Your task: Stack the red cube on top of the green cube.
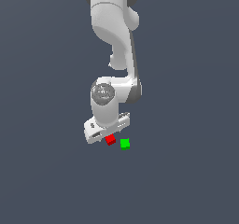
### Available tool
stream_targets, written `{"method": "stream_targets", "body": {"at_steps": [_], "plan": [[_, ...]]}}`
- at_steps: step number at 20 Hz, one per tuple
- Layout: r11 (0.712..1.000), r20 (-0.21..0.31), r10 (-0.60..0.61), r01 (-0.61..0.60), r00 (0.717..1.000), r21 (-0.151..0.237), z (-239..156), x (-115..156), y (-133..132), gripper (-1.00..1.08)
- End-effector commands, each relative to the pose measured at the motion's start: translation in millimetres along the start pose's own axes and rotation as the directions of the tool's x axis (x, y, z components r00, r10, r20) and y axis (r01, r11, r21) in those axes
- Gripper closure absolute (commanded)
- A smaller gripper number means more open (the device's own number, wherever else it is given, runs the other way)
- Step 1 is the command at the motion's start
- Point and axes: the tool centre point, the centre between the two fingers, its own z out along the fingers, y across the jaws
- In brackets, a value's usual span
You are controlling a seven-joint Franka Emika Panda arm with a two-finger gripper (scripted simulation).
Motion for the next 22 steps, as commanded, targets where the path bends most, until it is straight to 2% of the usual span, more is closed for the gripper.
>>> {"method": "stream_targets", "body": {"at_steps": [1,12,18,19,22], "plan": [[1.000,0.000,0.000,0.000,1.000,0.000,0,0,0,-0.92],[1.000,0.000,0.001,-0.001,1.000,0.000,44,-1,-1,-0.92],[1.000,0.000,0.001,-0.001,1.000,0.000,50,0,0,-0.92],[1.000,0.000,0.001,-0.001,1.000,0.000,50,0,0,1.08],[1.000,0.000,0.001,-0.001,1.000,0.000,50,0,0,1.08]]}}
